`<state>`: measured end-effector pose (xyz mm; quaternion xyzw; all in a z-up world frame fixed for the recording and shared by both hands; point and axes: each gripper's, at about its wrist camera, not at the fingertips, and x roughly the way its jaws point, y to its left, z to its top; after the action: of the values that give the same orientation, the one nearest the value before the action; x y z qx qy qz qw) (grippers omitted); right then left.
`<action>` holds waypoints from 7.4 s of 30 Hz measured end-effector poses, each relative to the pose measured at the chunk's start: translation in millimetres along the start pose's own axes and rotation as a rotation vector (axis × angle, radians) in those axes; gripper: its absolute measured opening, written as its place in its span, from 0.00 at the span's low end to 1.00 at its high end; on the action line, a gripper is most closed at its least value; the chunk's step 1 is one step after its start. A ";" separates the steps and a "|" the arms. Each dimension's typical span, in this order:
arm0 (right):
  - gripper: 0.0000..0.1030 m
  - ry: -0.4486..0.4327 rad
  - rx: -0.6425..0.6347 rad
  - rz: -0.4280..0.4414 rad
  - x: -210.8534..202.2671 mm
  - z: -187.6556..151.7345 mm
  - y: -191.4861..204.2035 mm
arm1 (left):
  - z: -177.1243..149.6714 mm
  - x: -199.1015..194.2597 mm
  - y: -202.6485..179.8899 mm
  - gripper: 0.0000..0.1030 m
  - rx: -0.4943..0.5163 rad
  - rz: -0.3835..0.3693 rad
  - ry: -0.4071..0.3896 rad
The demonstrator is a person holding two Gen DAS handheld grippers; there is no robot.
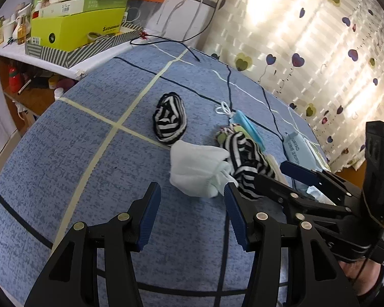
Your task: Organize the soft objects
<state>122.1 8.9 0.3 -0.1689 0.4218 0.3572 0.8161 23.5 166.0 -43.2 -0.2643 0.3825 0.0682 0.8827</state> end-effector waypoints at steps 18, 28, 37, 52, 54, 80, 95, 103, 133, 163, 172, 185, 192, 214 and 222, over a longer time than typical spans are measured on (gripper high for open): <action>0.13 -0.046 -0.051 -0.036 6.4 5.8 -0.8 | 8.9 20.3 1.1 0.51 -0.014 -0.004 0.031; 0.13 -0.124 0.033 -0.007 -33.0 0.3 -23.3 | 18.2 32.6 -12.3 0.51 -0.001 -0.005 0.025; 0.13 -0.138 0.050 0.001 -41.2 -2.4 -29.8 | 23.9 48.9 -22.6 0.58 0.034 0.021 0.043; 0.13 -0.168 0.069 0.005 -62.3 -8.6 -32.6 | 20.1 58.7 -33.9 0.34 0.076 0.067 0.063; 0.13 -0.175 0.075 0.007 -68.0 -10.4 -33.3 | 17.4 48.9 -37.7 0.32 0.081 0.052 0.045; 0.13 -0.294 0.169 -0.056 -171.5 -75.4 -60.3 | -19.6 -39.2 -135.4 0.32 0.261 -0.116 -0.059; 0.13 -0.339 0.232 -0.102 -206.2 -105.0 -91.5 | -32.7 -42.1 -184.8 0.32 0.342 -0.163 -0.050; 0.13 -0.350 0.266 -0.129 -219.5 -120.8 -106.2 | -41.4 -41.5 -210.9 0.33 0.390 -0.194 -0.039; 0.13 -0.387 0.442 -0.244 -261.0 -183.2 -175.1 | -70.2 -37.4 -278.0 0.33 0.512 -0.264 0.014; 0.13 -0.158 0.591 -0.226 -181.7 -238.4 -240.2 | -91.8 15.4 -322.3 0.33 0.583 -0.269 0.142; 0.13 -0.118 0.572 -0.246 -151.8 -225.4 -258.2 | -87.2 24.2 -321.4 0.33 0.572 -0.270 0.152; 0.15 -0.154 0.537 -0.243 -141.2 -196.8 -277.2 | -77.8 29.6 -330.4 0.33 0.572 -0.271 0.142; 0.48 -0.192 0.542 -0.242 -167.4 -212.8 -270.0 | -89.1 33.8 -346.3 0.33 0.610 -0.297 0.165; 0.49 -0.249 0.606 -0.246 -200.8 -244.3 -283.1 | -115.7 69.0 -377.7 0.42 0.673 -0.320 0.265; 0.49 -0.256 0.572 -0.221 -206.7 -238.0 -267.9 | -106.0 55.5 -365.7 0.42 0.623 -0.328 0.245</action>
<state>100.9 -403.7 20.9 0.0685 0.3779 0.1519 0.9107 112.4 -204.7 8.7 -0.0468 0.4401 -0.2262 0.8677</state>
